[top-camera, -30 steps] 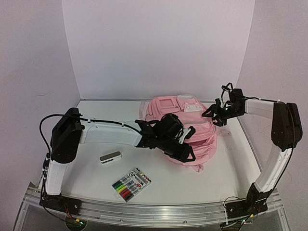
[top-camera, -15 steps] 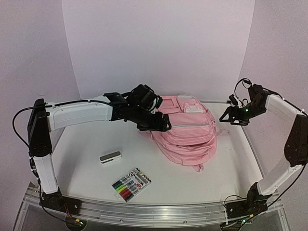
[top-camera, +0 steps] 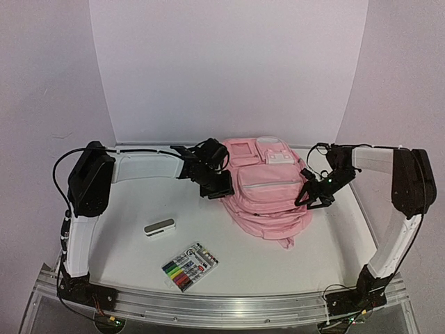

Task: Pack the student bag
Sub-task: Zip the student bag at the center of the board.

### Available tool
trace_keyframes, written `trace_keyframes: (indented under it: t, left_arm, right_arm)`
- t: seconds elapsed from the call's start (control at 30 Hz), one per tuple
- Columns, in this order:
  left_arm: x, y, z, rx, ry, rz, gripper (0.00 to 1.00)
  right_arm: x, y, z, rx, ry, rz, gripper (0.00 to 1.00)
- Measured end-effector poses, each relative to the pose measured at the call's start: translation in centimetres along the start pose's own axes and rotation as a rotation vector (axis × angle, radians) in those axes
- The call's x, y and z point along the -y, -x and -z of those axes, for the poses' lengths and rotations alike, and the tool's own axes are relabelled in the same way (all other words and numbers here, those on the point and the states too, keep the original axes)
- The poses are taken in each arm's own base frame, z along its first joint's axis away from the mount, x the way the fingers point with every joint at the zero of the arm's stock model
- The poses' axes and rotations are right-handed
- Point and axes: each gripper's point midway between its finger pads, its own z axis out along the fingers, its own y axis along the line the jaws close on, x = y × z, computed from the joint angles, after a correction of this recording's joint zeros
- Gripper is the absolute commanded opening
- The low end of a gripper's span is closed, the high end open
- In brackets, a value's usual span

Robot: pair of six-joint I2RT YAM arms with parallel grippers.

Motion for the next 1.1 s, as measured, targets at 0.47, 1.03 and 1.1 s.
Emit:
trace_keyframes:
  t: [0.47, 1.03, 1.1]
  left_arm:
    - [1.0, -0.5, 0.8, 0.056, -0.119, 0.127, 0.00]
    - [1.2, -0.5, 0.8, 0.052, -0.109, 0.131, 0.00]
    - [1.2, -0.6, 0.8, 0.051, -0.107, 0.131, 0.00]
  right_arm:
    - [0.8, 6.2, 0.7, 0.069, -0.085, 0.161, 0.83]
    - [-9.3, 2.6, 3.4, 0.100, -0.001, 0.551, 0.45]
    - [-9.4, 1.8, 1.5, 0.061, 0.015, 0.546, 0.45]
